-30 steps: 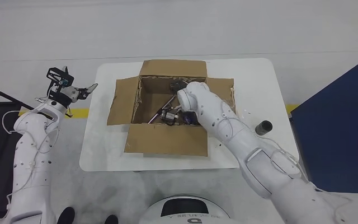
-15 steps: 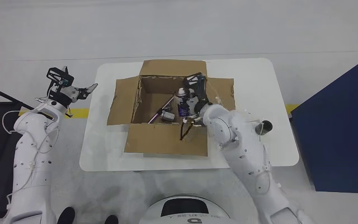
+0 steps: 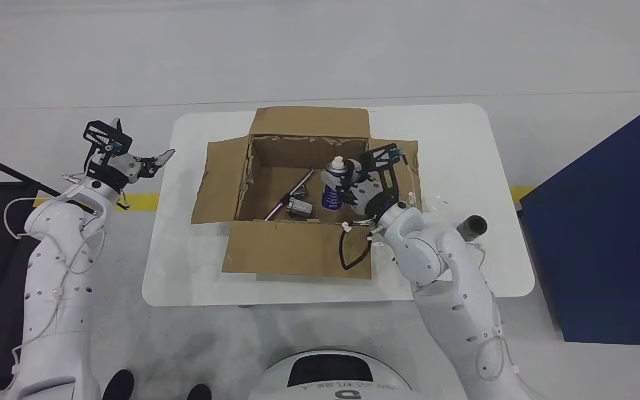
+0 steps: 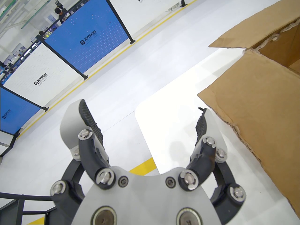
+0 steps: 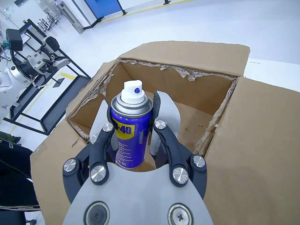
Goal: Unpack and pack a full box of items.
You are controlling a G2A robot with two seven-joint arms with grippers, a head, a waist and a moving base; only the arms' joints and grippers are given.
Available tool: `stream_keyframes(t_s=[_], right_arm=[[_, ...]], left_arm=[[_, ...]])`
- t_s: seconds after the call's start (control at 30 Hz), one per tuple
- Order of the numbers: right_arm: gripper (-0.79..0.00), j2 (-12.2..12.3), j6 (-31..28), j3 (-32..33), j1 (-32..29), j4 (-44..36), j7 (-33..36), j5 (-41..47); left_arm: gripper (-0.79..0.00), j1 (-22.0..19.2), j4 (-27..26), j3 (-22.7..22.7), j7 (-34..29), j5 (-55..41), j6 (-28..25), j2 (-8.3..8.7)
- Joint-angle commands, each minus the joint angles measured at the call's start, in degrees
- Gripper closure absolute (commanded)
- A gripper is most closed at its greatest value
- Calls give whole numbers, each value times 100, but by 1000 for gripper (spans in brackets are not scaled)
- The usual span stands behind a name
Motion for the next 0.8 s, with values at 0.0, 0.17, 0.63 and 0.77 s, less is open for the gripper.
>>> stream_keyframes(t_s=[0.0,0.17,0.63,0.77], right_arm=[[0,3,-162,32,-54,-8,-145,276],[0,138,-1261,1067,-769,-435,-536,1594],[0,417,-342,3578,-1943,-753,264,3088],[0,493,577,3421,-1446,-429,1153,2485]], left_arm=[[-785,0,0,0,0,0,0,0],[-785,0,0,0,0,0,0,0],[-785,0,0,0,0,0,0,0],[-785,0,0,0,0,0,0,0]])
